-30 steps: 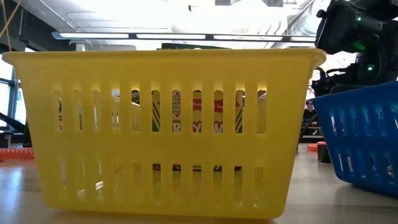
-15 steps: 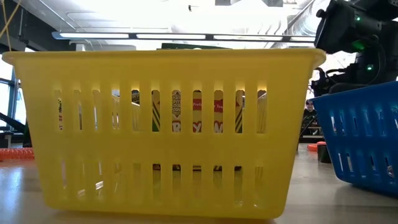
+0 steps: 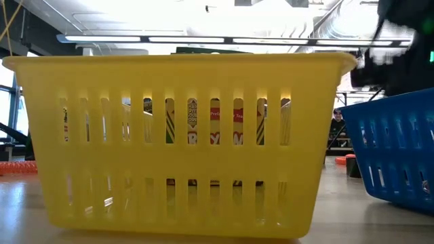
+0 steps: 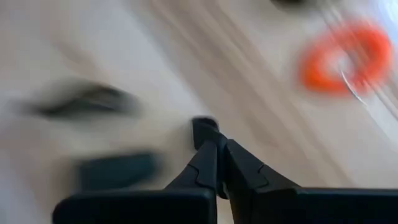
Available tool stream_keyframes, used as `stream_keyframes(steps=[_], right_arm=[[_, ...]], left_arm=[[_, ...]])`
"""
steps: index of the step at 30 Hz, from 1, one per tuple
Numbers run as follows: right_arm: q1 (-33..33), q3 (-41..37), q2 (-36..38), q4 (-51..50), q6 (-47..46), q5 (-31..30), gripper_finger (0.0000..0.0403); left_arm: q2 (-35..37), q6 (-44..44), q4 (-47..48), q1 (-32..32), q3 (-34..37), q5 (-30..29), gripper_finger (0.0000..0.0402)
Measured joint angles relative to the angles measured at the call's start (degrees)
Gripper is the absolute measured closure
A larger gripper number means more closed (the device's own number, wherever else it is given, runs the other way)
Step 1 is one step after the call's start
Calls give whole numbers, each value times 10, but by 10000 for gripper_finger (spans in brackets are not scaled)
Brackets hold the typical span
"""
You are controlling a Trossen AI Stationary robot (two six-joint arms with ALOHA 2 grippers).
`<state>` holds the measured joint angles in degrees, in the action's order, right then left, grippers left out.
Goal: Pick & Place Office Desk Supplies
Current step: Put the black rubber band into the orange bin
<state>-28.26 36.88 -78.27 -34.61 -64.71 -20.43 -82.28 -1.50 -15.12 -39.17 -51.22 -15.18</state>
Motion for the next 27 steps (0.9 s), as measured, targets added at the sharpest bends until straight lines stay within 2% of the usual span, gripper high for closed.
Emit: stream_keyframes(steps=[4,8,11,15,19,22,27], right_arm=[[-58,63,0,0,10,-97,399],[-117,127,0,16,66,-196,399],[-146,156,1,94,148,-241,399],[-155,161,0,272,305,-224,399],[-152,161,-18,404,424,-189,399],[-138,160,-36,445,469,-166,399],[-117,160,-57,445,500,-181,399]], left_arm=[[0,0,1,2,0,0,251],[0,6,1,3,0,-1,251],[0,38,-7,4,0,-30,251],[-3,108,-24,9,0,-87,251],[-28,151,-74,20,0,-102,251],[-52,161,-117,33,0,-103,251],[-83,112,-180,57,0,-102,251]])
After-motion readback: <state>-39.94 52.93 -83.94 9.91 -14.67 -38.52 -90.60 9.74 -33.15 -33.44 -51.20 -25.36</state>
